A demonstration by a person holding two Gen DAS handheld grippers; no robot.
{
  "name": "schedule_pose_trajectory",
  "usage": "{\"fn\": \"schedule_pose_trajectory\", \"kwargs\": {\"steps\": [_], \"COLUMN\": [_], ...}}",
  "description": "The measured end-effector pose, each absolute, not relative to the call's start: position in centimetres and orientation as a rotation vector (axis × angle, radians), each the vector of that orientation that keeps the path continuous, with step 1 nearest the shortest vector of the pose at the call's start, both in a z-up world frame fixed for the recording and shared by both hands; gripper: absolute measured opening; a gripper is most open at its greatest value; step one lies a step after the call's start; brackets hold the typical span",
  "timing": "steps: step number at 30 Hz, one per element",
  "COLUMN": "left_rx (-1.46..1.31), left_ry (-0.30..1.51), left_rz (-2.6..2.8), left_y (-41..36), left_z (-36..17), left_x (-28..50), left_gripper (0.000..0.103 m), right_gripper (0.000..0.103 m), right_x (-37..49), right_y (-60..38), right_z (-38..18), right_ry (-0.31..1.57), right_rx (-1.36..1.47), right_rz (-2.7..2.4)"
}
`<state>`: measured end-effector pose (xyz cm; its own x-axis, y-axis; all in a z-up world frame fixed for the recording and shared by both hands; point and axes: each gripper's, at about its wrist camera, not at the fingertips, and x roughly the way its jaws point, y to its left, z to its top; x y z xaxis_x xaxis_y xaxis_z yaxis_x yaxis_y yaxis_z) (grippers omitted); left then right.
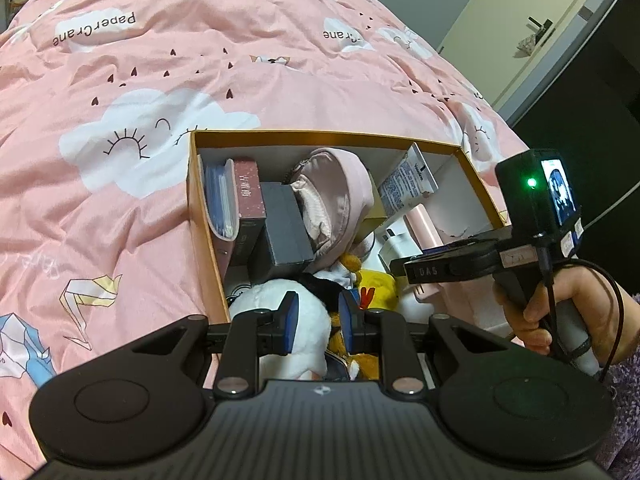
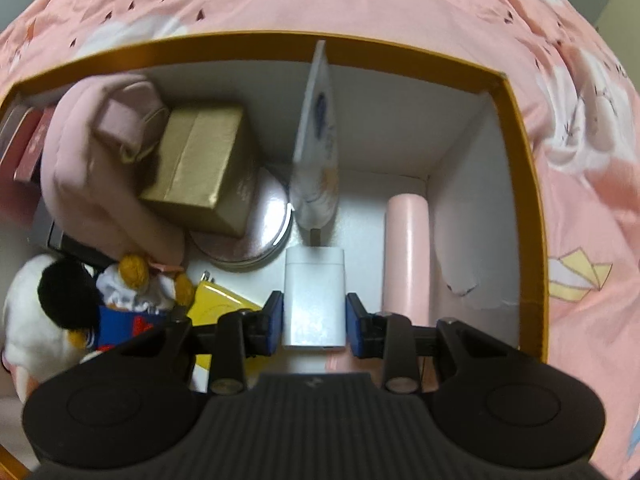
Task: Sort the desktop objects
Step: 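Lower the tape measure into the box with the left gripper while the right lowers the charger, then open both grippers and release the items in the shoebox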
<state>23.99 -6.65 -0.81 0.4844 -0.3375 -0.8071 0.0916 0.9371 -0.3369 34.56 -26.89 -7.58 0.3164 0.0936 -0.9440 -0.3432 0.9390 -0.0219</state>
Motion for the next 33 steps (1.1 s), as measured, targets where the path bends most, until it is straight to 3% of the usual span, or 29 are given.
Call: {"fn": "schedule_pose_trajectory", "kwargs": {"steps": [5,33], "left_rx": [-0.265,-0.266], "left_ry": [1.036,1.027], "left_rz": [-0.260,-0.232], "left_y": [-6.6,-5.8], "left_z": [-0.9,-0.5], "left_x": [24.0,23.7], "left_gripper": [0.024,0.024], "right_gripper": [0.034,0.034], "right_x": [35.6,34.4], "right_y": [-28.3,-26.9], "right_z": [-7.8,-7.6], "right_ry": [1.248,1.238], "right_rx": [-0.096,-0.250], "right_rz": [0.297,0.328]}}
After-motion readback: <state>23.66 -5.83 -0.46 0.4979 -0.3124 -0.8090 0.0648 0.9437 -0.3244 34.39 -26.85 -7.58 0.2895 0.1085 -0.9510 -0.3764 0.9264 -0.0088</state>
